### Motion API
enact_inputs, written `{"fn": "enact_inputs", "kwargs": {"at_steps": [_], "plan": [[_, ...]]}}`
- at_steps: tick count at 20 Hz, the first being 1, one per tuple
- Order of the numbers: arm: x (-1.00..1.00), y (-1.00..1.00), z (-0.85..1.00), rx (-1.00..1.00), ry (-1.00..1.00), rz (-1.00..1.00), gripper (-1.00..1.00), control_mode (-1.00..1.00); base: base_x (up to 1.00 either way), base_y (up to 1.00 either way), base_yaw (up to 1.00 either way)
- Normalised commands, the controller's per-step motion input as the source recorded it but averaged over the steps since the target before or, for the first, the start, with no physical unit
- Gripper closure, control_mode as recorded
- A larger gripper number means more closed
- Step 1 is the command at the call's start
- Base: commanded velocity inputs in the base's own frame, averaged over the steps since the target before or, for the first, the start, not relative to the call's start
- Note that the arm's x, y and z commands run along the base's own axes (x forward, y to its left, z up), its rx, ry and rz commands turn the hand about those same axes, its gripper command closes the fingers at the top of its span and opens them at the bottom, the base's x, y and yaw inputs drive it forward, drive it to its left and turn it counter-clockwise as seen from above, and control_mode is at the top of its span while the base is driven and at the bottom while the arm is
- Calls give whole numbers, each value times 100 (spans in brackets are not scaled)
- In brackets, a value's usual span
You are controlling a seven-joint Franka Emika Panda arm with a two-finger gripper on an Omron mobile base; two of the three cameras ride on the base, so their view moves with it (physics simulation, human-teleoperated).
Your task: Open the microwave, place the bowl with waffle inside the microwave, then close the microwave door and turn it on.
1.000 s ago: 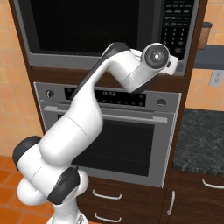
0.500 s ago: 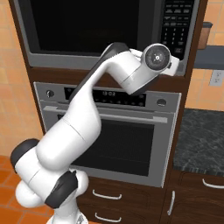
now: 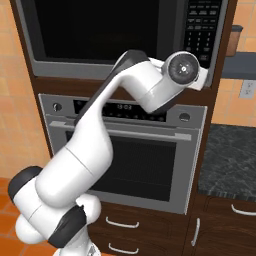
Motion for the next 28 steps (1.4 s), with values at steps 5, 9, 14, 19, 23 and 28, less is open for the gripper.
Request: {"fn": "enact_inputs", "kwargs": {"at_steps": [5,9,14,19,23,28], "plan": [[-9,-48,1,0,-2,0,-100,-100,0,0,0],[-10,-29,0,0,-8,0,-100,-100,0,0,0],[0,-30,-5,0,0,0,-100,-100,0,0,0],[0,-28,0,0,0,0,-100,-100,0,0,0],[0,-14,0,0,0,0,-100,-100,0,0,0],[1,0,0,0,0,0,-100,-100,0,0,0]]}}
